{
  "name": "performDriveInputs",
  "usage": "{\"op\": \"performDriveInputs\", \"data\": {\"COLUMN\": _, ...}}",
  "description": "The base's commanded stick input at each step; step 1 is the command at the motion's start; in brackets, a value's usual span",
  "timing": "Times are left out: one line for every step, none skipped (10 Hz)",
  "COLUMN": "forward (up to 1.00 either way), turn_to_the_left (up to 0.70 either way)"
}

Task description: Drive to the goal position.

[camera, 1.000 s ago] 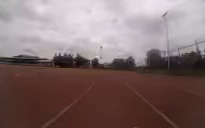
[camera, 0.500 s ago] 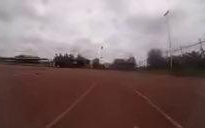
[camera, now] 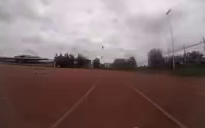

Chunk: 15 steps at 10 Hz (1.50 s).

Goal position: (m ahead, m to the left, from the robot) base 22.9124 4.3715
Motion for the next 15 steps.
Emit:
{"op": "performDriveInputs", "data": {"forward": 0.70, "turn_to_the_left": 0.00}}
{"op": "performDriveInputs", "data": {"forward": 0.70, "turn_to_the_left": 0.00}}
{"op": "performDriveInputs", "data": {"forward": 0.70, "turn_to_the_left": 0.00}}
{"op": "performDriveInputs", "data": {"forward": 0.70, "turn_to_the_left": 0.00}}
{"op": "performDriveInputs", "data": {"forward": 0.70, "turn_to_the_left": 0.00}}
{"op": "performDriveInputs", "data": {"forward": 0.70, "turn_to_the_left": 0.00}}
{"op": "performDriveInputs", "data": {"forward": 0.70, "turn_to_the_left": 0.00}}
{"op": "performDriveInputs", "data": {"forward": 0.70, "turn_to_the_left": 0.00}}
{"op": "performDriveInputs", "data": {"forward": 0.70, "turn_to_the_left": 0.00}}
{"op": "performDriveInputs", "data": {"forward": 0.70, "turn_to_the_left": 0.00}}
{"op": "performDriveInputs", "data": {"forward": 0.70, "turn_to_the_left": 0.00}}
{"op": "performDriveInputs", "data": {"forward": 0.70, "turn_to_the_left": 0.00}}
{"op": "performDriveInputs", "data": {"forward": 0.70, "turn_to_the_left": 0.00}}
{"op": "performDriveInputs", "data": {"forward": 0.70, "turn_to_the_left": 0.00}}
{"op": "performDriveInputs", "data": {"forward": 0.70, "turn_to_the_left": 0.00}}
